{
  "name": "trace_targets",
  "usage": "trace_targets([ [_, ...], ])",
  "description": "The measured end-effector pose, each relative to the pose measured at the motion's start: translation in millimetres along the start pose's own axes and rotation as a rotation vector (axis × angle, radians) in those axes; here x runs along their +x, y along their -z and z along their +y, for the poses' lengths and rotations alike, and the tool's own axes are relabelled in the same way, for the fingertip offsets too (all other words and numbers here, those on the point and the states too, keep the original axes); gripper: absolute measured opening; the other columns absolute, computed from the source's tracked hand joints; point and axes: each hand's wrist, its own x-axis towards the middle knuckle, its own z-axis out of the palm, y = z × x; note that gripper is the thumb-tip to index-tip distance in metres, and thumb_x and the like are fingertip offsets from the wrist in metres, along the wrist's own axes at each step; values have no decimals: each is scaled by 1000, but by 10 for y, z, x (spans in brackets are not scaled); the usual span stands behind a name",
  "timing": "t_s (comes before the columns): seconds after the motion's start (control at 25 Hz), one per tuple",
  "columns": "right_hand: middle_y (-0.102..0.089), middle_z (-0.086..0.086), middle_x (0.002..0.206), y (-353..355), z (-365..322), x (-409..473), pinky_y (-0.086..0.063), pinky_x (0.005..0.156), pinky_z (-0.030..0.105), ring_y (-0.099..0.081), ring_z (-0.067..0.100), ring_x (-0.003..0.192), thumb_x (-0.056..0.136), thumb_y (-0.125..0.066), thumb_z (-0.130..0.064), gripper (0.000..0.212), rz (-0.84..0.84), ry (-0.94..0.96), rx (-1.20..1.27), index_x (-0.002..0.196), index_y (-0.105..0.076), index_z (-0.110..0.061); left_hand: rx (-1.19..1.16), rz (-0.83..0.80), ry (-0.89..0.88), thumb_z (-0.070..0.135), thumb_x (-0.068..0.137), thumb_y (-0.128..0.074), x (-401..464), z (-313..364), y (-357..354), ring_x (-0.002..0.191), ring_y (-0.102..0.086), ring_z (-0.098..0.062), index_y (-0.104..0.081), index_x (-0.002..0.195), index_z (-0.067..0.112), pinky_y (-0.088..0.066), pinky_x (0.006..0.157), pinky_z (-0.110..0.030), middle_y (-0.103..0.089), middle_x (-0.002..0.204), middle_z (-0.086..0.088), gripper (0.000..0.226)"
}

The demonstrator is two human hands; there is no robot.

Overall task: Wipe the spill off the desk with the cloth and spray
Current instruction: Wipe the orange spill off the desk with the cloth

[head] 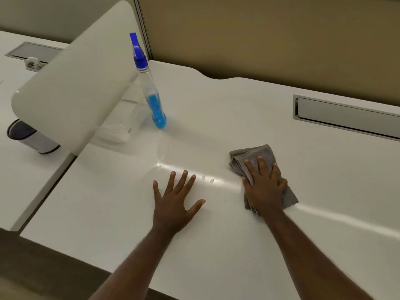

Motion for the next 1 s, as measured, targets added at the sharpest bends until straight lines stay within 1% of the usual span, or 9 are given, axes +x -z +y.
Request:
trace_targets([
  [0.12, -12, -5, 163, 37, -355, 500, -19, 106, 66, -11, 41, 145, 95, -39, -52, 57, -21, -46, 23, 148, -18, -49, 25, 37, 161, 79, 83, -26, -108, -722, 163, 151, -6, -16, -23, 151, 43, -3, 115, -63, -16, 160, 16, 78],
  [0.2, -10, -4, 163, 29, -627, 834, -16, 108, 68, -8, 43, 145, 95, -38, -51, 58, -32, -34, 25, 149, -16, -48, 25, 3, 236, 82, 81, -22, -198, -1098, 208, 151, -3, -14, -20, 151, 44, -2, 116, -62, -13, 160, 17, 80],
  [0.32, -5, -5, 164, -20, -1103, 1247, -10, 109, 70, -1, 43, 146, 95, -33, -51, 57, -82, -10, 51, 149, -12, -48, 9, -33, 222, 84, 81, -19, -270, -1250, 148, 150, 2, -11, -14, 151, 47, -3, 118, -59, -9, 160, 20, 80],
  [0.48, -5, -4, 164, -59, -1706, 1445, -9, 108, 69, 0, 44, 146, 95, -31, -49, 57, -94, 80, 17, 149, -12, -47, 0, -3, 199, 82, 83, -24, -246, -1250, 102, 150, -4, -11, -17, 151, 47, -6, 119, -56, -11, 158, 22, 76],
  [0.6, -10, -2, 164, -75, -1923, 1261, -11, 108, 68, -4, 45, 145, 95, -35, -45, 57, -68, 194, 22, 149, -17, -43, 1, 10, 199, 81, 84, -28, -242, -1252, 113, 150, -6, -12, -19, 151, 46, -7, 119, -57, -14, 158, 22, 76],
  [0.68, -11, -1, 163, -115, -2011, 1003, -13, 108, 70, -5, 44, 145, 95, -38, -43, 61, -67, 298, 29, 151, -16, -37, 10, 11, 199, 82, 83, -27, -249, -1239, 111, 150, -6, -13, -19, 151, 46, -8, 119, -58, -15, 158, 21, 77],
  [0.8, -5, -4, 164, -220, -2163, 539, -10, 109, 70, 0, 41, 147, 94, -37, -46, 62, -113, 467, 5, 150, -10, -45, 10, 16, 189, 84, 82, -24, -249, -1234, 118, 150, -6, -14, -18, 152, 45, -8, 119, -59, -16, 159, 18, 80],
  [0.92, -2, -8, 164, -298, -2172, 131, 0, 111, 68, 8, 37, 148, 92, -37, -48, 61, -174, 598, 22, 146, -10, -53, -42, 77, 146, 82, 83, -26, -277, -1206, 166, 150, -14, -20, -23, 153, 32, -16, 116, -60, -21, 160, 9, 87],
  [1.0, -3, -10, 164, -307, -2050, -83, 2, 112, 66, 8, 34, 149, 92, -37, -49, 59, -187, 649, 28, 146, -12, -53, -85, 138, 110, 80, 84, -27, -313, -1189, 209, 147, -22, -26, -30, 152, 20, -21, 113, -60, -28, 158, 1, 91],
])
